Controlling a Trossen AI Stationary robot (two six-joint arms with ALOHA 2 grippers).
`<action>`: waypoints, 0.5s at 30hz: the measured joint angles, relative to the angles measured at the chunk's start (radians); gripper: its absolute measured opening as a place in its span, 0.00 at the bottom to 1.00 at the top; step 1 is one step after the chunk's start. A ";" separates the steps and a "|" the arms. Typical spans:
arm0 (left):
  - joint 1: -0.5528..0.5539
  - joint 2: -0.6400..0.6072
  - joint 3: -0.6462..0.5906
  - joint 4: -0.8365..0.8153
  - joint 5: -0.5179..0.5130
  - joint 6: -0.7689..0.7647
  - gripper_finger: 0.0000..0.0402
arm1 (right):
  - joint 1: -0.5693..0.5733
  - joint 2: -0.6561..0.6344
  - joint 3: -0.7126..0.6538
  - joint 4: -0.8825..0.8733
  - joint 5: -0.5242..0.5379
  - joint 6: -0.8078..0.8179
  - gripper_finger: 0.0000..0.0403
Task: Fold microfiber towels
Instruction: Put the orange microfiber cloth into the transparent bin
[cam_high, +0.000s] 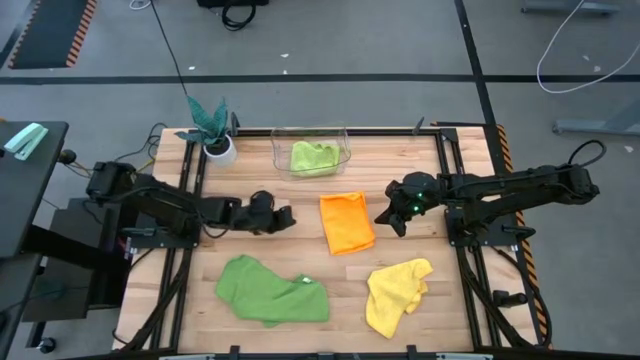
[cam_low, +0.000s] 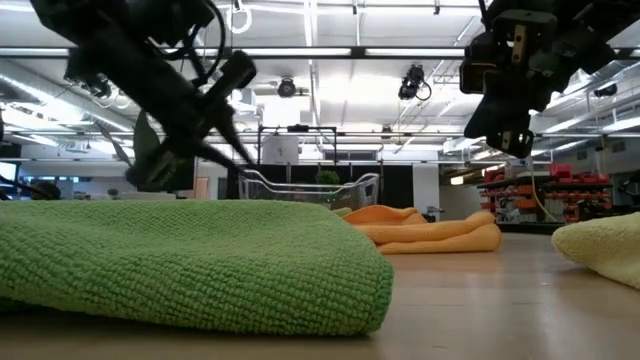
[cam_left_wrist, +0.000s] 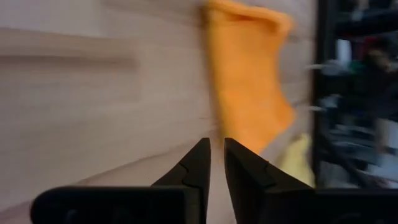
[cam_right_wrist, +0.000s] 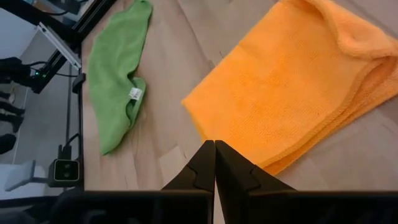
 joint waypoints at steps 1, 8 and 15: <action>0.013 0.013 0.000 0.043 0.014 0.015 0.14 | 0.000 0.000 0.000 -0.001 0.000 0.000 0.04; 0.102 0.145 0.040 0.096 0.206 0.055 0.15 | 0.000 0.000 0.000 0.001 0.000 -0.031 0.09; 0.135 0.252 0.128 0.125 0.232 0.120 0.17 | -0.001 0.000 0.000 0.000 0.000 -0.026 0.18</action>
